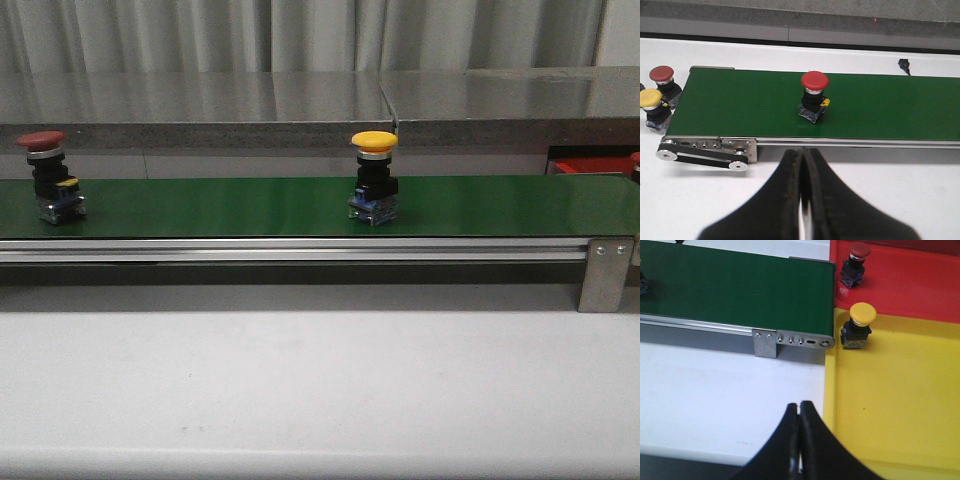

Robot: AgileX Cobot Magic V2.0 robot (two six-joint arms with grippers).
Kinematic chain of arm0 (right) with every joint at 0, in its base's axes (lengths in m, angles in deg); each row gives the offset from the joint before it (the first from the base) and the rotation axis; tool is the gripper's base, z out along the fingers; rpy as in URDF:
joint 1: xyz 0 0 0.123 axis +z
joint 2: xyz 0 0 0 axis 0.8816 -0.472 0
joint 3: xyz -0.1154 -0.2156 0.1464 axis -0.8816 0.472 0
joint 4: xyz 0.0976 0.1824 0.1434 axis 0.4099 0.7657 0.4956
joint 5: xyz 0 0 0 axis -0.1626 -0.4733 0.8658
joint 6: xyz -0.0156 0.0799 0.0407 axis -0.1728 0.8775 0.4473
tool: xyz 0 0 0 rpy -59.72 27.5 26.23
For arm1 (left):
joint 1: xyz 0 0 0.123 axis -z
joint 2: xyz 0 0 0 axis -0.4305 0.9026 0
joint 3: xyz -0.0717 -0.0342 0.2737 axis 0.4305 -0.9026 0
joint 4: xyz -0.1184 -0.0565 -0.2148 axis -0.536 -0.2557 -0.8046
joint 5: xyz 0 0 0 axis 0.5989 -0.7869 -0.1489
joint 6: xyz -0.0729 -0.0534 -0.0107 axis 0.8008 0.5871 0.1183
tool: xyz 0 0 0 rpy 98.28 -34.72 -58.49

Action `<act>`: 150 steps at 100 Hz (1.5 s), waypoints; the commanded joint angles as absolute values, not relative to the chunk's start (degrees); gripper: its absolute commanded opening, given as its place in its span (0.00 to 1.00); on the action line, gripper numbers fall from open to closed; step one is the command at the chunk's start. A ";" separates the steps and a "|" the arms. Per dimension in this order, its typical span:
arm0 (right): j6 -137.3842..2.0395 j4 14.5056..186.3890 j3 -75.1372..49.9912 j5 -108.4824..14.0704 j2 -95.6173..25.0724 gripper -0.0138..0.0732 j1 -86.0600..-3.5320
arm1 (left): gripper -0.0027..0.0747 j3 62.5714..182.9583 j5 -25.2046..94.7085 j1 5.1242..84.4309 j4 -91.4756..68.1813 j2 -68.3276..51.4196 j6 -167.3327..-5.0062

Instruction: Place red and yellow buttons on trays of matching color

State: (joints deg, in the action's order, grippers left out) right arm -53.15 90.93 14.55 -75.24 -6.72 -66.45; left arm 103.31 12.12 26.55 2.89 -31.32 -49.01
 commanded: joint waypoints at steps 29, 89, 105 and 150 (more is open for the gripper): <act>-53.78 91.21 13.07 -71.38 -6.88 0.07 -66.37 | 0.01 104.85 15.81 26.99 2.41 -31.33 -48.46; -53.78 92.63 -0.55 -76.66 -22.39 0.08 -66.37 | 0.01 104.85 15.81 26.99 2.41 -31.33 -48.46; -53.78 92.63 -8.62 -80.16 -31.75 0.26 -64.57 | 0.01 104.85 15.81 26.99 2.41 -31.33 -48.46; -47.88 92.63 -29.19 -86.52 -54.31 0.81 -53.45 | 0.01 104.85 15.81 26.99 2.41 -31.33 -48.46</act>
